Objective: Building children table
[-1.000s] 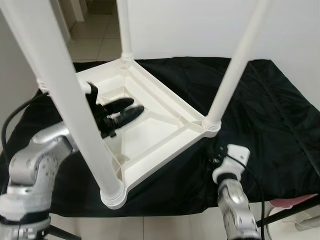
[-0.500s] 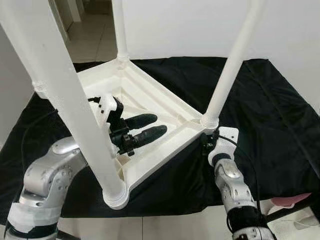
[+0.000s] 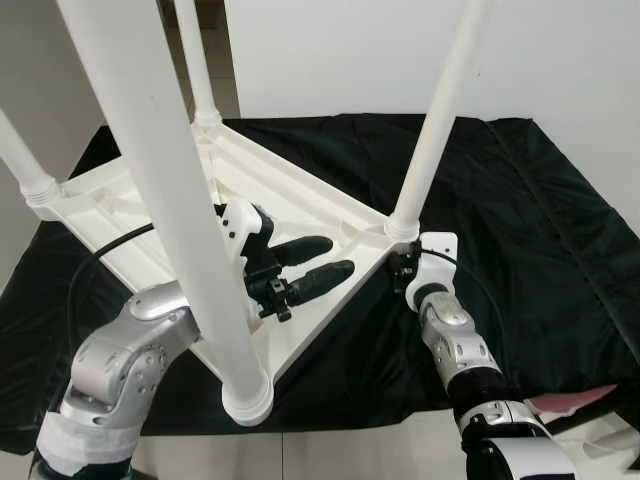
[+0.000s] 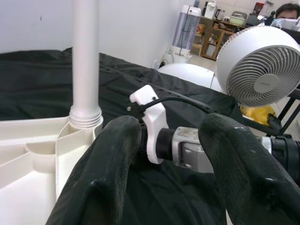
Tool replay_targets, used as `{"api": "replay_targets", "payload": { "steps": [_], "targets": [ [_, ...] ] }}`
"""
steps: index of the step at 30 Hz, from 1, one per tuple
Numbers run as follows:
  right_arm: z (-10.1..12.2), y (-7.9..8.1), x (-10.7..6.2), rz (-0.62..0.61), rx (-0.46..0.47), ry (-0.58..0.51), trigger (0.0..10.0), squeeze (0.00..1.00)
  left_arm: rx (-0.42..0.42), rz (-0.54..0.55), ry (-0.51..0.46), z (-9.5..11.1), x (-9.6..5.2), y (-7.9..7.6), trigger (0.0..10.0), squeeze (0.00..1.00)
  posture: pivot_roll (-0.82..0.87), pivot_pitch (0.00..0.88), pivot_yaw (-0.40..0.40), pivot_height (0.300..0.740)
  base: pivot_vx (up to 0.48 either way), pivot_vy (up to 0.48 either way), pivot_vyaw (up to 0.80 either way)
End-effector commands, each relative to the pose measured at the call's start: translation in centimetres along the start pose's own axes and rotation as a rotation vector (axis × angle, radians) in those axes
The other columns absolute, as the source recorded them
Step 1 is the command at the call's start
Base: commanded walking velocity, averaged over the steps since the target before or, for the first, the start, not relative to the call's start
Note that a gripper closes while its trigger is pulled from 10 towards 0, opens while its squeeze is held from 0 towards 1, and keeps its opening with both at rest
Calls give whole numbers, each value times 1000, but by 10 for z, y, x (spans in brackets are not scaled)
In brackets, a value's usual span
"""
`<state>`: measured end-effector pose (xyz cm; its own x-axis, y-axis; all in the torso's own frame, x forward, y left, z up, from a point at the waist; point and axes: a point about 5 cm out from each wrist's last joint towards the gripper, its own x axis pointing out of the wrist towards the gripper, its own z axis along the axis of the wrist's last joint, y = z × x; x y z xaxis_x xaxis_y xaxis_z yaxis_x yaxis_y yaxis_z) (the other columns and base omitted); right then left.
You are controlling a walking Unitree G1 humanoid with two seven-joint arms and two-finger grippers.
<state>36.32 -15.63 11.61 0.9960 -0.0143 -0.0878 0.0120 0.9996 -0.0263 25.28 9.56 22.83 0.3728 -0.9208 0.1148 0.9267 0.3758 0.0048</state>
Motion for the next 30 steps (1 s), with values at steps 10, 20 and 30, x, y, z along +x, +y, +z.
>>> {"api": "replay_targets", "payload": {
  "steps": [10,20,30],
  "targets": [
    [10,-19,-2,-67,23,-95,10000,0,41,68,64,-8,-12,12,10000,0,15,47,15,740,0,0,0],
    [12,-48,-30,-110,-8,-190,10000,0,93,314,89,-6,-51,56,10000,0,-17,61,35,740,0,0,0],
    [15,-62,-57,-74,-64,-220,10000,0,117,397,161,-16,-77,78,10000,0,-25,65,42,740,0,0,0]
  ]
}}
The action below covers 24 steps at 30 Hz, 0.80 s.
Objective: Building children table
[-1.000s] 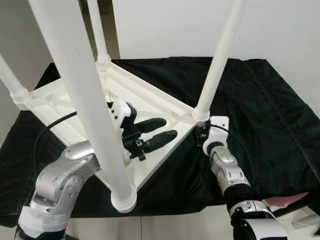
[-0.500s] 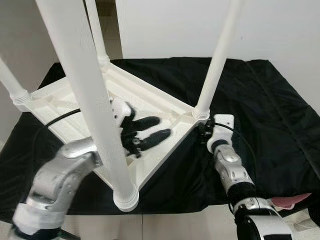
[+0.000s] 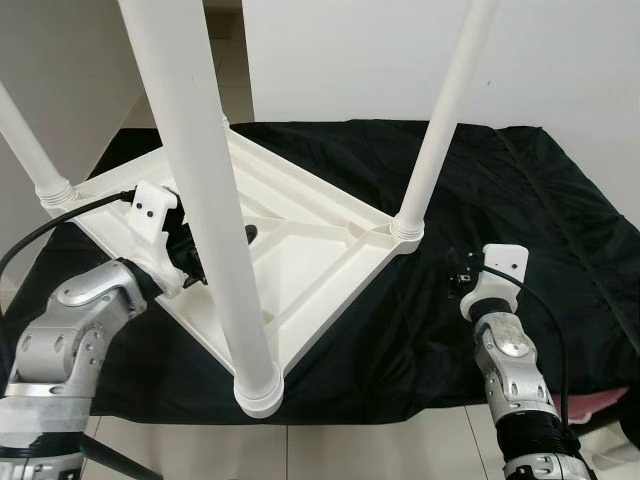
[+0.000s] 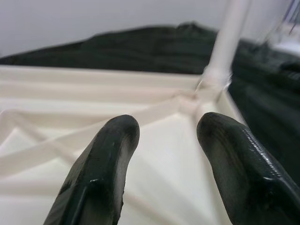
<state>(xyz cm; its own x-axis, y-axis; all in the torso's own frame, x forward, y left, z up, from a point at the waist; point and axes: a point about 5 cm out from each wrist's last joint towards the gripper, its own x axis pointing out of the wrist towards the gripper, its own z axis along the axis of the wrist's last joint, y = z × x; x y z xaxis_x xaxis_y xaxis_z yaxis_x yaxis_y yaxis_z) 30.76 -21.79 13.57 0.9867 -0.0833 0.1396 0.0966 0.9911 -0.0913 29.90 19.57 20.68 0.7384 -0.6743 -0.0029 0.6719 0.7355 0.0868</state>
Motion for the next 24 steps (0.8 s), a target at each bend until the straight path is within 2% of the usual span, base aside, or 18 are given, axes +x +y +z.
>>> {"api": "replay_targets", "payload": {
  "steps": [1,5,6,8,9,10,14,15,18,24],
  "targets": [
    [4,-2,-3,23,-7,-1,10000,0,43,-66,50,-8,-2,-1,10000,0,-27,63,43,740,0,0,0],
    [6,-5,-7,38,-12,0,10000,0,63,-119,105,-16,-6,1,10000,0,-28,56,44,740,0,0,0],
    [8,-5,-8,49,-16,-2,10000,0,50,-165,162,-24,-10,2,10000,949,-33,52,48,740,0,0,0],
    [10,-6,-9,56,-17,-3,10000,0,35,-193,197,-29,-12,4,10000,949,-35,47,49,740,0,0,0],
    [12,-6,-9,66,-27,-10,10000,0,33,-216,232,-34,-15,6,10000,1000,-40,44,53,740,0,0,0],
    [15,-7,-8,76,-32,-17,10000,0,65,-228,273,-39,-18,11,10000,1000,-39,40,53,740,0,0,0],
    [18,-7,-9,82,-36,-17,10000,0,118,-245,333,-49,-23,14,10000,1000,-39,33,53,740,0,0,0],
    [19,-8,-10,83,-39,-18,10000,0,132,-288,366,-55,-26,11,10000,0,-45,27,56,740,0,0,0],
    [21,-8,-10,83,-38,-23,10000,0,148,-352,405,-61,-29,6,10000,0,-45,27,56,740,0,0,0],
    [24,-4,-10,94,-32,-25,10000,0,218,-376,431,-67,-25,6,10000,0,-46,24,61,740,0,0,0]
  ]
}}
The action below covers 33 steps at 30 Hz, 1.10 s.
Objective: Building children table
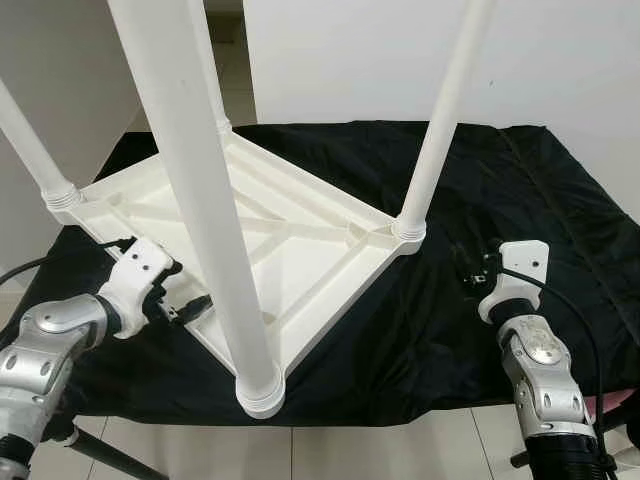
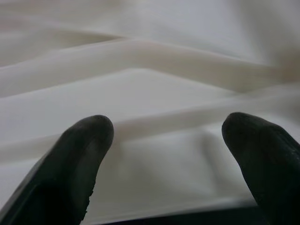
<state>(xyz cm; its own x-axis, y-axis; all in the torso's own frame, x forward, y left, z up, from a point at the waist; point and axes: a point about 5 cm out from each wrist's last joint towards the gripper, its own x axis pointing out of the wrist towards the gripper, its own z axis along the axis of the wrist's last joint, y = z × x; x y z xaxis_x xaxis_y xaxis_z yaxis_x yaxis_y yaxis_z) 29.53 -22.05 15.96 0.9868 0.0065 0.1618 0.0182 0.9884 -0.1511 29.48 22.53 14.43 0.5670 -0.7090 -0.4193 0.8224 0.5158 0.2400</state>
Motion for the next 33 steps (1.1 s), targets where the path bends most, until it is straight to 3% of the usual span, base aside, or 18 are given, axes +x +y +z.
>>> {"api": "replay_targets", "payload": {
  "steps": [1,10,11,16,33],
  "targets": [
    [0,2,-1,10,17,6,10000,0,42,-157,32,-4,3,-8,10000,0,-47,23,65,740,0,0,0],
    [3,10,0,36,35,-10,10000,0,114,-178,71,-10,16,-8,10000,0,-55,26,91,740,0,0,0],
    [1,15,-2,36,54,-15,10000,0,162,-161,96,-11,22,-4,10000,0,-62,28,100,740,0,0,0],
    [0,19,-6,31,66,-11,10000,0,186,-115,101,-8,25,7,10000,0,-71,33,110,740,0,0,0],
    [5,13,-6,27,48,-17,10000,0,270,-193,133,-10,46,8,10000,0,-95,75,119,740,0,0,0]
  ]
}}
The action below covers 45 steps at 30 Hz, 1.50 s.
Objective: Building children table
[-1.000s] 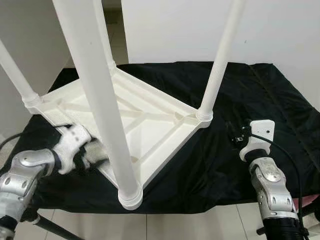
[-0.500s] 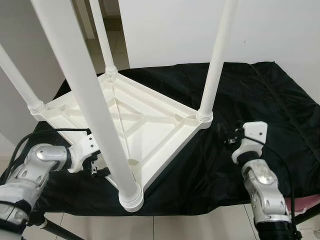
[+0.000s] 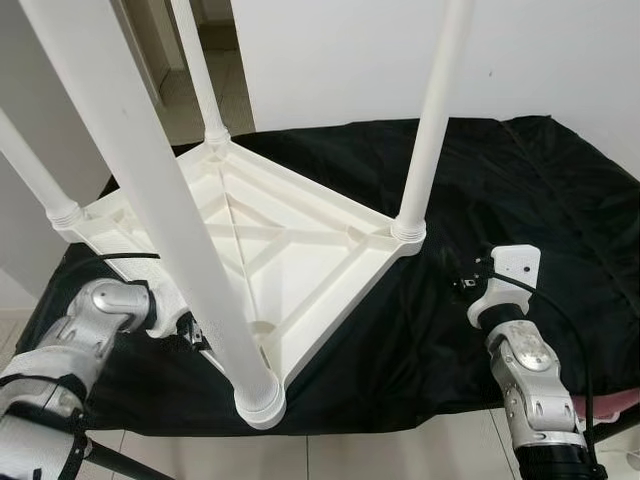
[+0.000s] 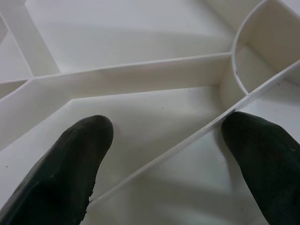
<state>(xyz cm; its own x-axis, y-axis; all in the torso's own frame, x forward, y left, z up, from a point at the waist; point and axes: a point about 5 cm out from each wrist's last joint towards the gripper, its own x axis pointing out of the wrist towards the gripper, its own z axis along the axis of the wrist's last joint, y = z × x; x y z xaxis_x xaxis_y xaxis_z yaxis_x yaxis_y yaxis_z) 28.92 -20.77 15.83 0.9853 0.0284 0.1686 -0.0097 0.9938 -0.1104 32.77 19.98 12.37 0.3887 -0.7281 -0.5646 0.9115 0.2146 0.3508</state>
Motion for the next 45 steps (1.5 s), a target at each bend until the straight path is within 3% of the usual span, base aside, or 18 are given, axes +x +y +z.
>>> {"api": "replay_targets", "payload": {
  "steps": [1,15,16,17,18,19,20,21,35,39,40,41,45],
  "targets": [
    [3,1,1,6,3,-8,10000,0,4,12,34,-5,2,-2,10000,0,-95,75,119,740,0,0,0],
    [3,5,2,16,3,-7,10000,0,-28,-35,-22,-5,7,-6,10000,0,-82,79,126,740,0,0,0],
    [3,5,3,18,3,-7,10000,0,-40,-49,-32,-4,7,-7,5882,0,-81,81,127,740,0,0,0],
    [3,5,3,18,3,-7,10000,0,-40,-49,-32,-4,7,-7,5882,0,-81,81,127,740,0,0,0],
    [3,5,3,20,2,-7,10000,0,-55,-64,-46,-3,6,-7,5137,0,-81,81,127,740,0,0,0],
    [4,4,3,21,2,-8,10000,0,-57,-74,-57,-1,6,-7,2118,0,-80,83,128,740,0,0,0],
    [4,4,4,21,0,-9,10000,0,-59,-76,-65,0,6,-7,2824,0,-80,84,128,740,0,0,0],
    [4,2,4,19,-2,-9,10000,0,-61,-73,-69,1,7,-6,4157,0,-79,82,128,740,0,0,0],
    [6,3,6,17,-3,-16,10000,0,-81,-64,-122,10,13,-3,3725,0,-80,77,130,740,0,0,0],
    [5,4,7,17,-2,-16,10000,0,-105,-20,-159,15,21,-3,2667,0,-84,69,126,740,0,0,0],
    [5,5,7,17,-1,-16,10000,0,-114,-14,-171,16,23,-3,2667,0,-85,66,126,740,0,0,0],
    [5,5,7,17,0,-16,10000,0,-120,-5,-184,18,26,-5,3529,0,-85,66,126,740,0,0,0],
    [5,5,7,17,1,-18,10000,0,-125,10,-202,21,31,-6,3412,0,-86,56,125,740,0,0,0]
  ]
}}
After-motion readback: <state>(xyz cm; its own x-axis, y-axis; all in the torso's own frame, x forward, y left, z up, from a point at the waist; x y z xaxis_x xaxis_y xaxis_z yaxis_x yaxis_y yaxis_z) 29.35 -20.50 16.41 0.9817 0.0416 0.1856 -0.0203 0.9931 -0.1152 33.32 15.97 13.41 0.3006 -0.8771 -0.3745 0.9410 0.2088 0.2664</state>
